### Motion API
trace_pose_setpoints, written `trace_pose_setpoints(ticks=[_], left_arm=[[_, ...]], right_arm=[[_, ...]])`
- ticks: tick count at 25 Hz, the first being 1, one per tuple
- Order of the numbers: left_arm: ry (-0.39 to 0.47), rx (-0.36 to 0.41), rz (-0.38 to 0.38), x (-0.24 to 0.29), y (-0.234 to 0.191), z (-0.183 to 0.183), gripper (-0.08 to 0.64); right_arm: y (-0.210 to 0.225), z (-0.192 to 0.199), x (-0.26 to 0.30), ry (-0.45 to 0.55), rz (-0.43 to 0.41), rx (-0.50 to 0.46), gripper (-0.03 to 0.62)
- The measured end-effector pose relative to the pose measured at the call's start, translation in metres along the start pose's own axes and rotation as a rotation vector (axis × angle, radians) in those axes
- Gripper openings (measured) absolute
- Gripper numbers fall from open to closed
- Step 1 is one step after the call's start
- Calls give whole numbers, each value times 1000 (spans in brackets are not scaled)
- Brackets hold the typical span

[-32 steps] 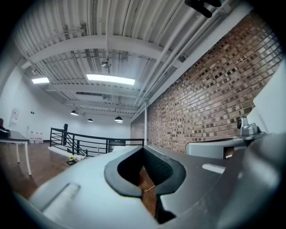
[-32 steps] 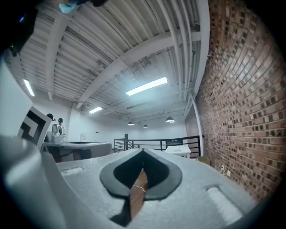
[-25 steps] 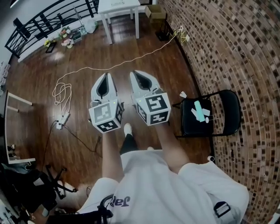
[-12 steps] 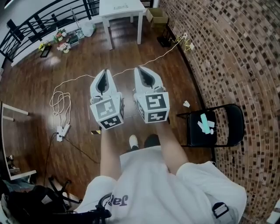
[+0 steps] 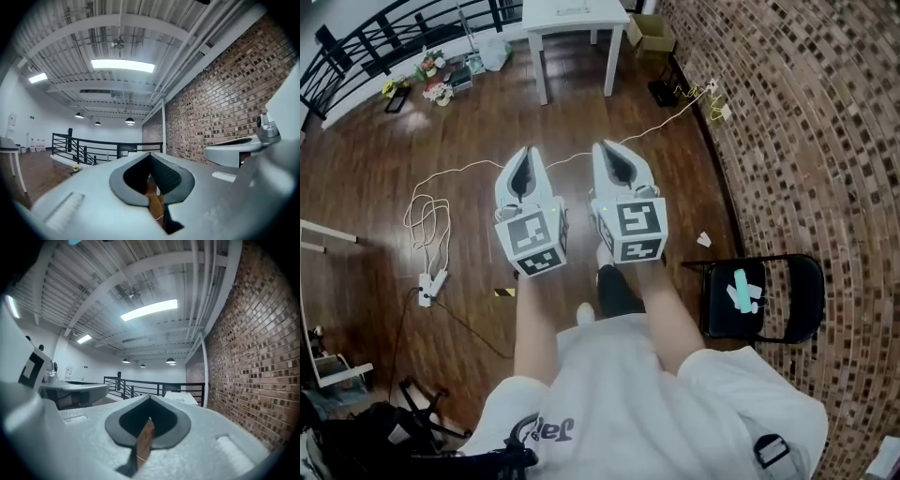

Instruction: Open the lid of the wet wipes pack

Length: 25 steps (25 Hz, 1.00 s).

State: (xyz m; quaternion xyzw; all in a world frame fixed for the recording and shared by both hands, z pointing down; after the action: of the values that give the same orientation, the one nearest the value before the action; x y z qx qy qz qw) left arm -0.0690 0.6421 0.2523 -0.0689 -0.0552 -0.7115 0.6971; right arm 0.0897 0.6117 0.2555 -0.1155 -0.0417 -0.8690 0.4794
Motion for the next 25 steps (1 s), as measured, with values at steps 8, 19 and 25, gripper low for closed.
trace_pose_setpoints(ticks=[8,19,25], left_arm=[[70,38,-16,108,7,-51,14],[118,85,16,221,56,-76,15],[111,73,29,267,56,-77,15]], right_arm=[[68,-45,102,90,-48,21,-11],[172,-58,181,129,-87,80,-11],[190,-58,214,110,-115,74,-11]])
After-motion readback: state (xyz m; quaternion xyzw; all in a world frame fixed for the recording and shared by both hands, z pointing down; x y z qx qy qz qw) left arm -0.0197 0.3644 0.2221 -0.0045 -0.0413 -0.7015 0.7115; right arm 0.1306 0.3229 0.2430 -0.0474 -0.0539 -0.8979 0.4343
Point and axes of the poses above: the fingertips, and each gripper's own axes: x forward along the fingers, y to its right, z out of its underside, the point moved 9 cm from there along -x, backward along the fingers, and after that the axes turned 10 degrees about -y, right-handed, at the moved point
